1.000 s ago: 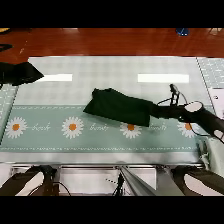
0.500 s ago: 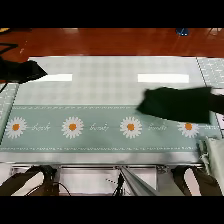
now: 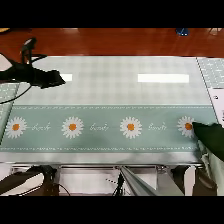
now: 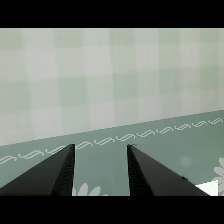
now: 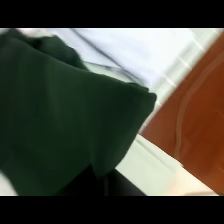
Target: Fold the shirts.
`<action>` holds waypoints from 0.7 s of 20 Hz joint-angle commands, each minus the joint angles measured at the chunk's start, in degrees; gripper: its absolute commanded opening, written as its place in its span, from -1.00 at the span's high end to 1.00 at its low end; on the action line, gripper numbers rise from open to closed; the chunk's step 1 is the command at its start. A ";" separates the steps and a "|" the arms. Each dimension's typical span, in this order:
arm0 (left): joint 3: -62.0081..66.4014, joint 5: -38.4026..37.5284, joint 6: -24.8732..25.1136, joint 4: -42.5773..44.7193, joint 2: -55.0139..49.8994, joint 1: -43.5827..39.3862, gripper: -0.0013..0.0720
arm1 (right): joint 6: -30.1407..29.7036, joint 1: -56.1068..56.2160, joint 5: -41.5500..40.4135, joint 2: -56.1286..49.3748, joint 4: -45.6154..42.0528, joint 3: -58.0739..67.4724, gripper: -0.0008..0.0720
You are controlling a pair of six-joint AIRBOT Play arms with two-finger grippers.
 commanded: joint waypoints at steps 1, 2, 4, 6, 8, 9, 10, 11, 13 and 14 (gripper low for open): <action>-0.22 4.09 1.01 0.02 -2.21 -1.73 -0.18 | 0.92 -1.44 5.09 -0.28 -11.98 -0.46 0.90; -0.22 5.07 1.07 0.07 -2.38 -1.70 -0.18 | 0.70 -1.44 5.81 -0.98 -11.67 -1.33 0.90; -0.22 7.23 3.37 0.07 -2.69 -1.64 -0.18 | -1.62 -1.44 8.70 -2.54 -10.93 -4.98 0.90; -0.22 8.07 4.02 0.48 -2.86 -1.44 -0.18 | -2.56 -1.44 9.07 -2.71 -14.29 -9.99 0.90; -0.20 8.04 4.02 0.70 -2.89 -0.61 -0.18 | -2.84 -1.44 8.98 -2.71 -21.81 -13.99 0.90; -0.17 8.02 4.02 0.70 -2.89 -0.09 -0.18 | -2.95 -1.44 7.85 -2.71 -24.46 -15.23 0.90; -0.17 8.04 4.02 0.70 -2.89 0.57 -0.18 | -2.97 -1.44 6.69 -2.71 -26.32 -16.41 0.90; -0.17 8.04 4.02 0.70 -2.89 1.31 -0.18 | -2.97 -1.44 5.88 -2.71 -27.93 -17.64 0.90; -0.17 8.02 4.85 1.09 -2.89 2.75 -0.18 | -3.41 -1.73 5.77 -2.69 -28.63 -20.17 0.90; -0.17 8.04 5.38 1.16 -2.89 3.50 -0.18 | -3.41 -2.78 6.21 -2.69 -28.09 -21.84 0.90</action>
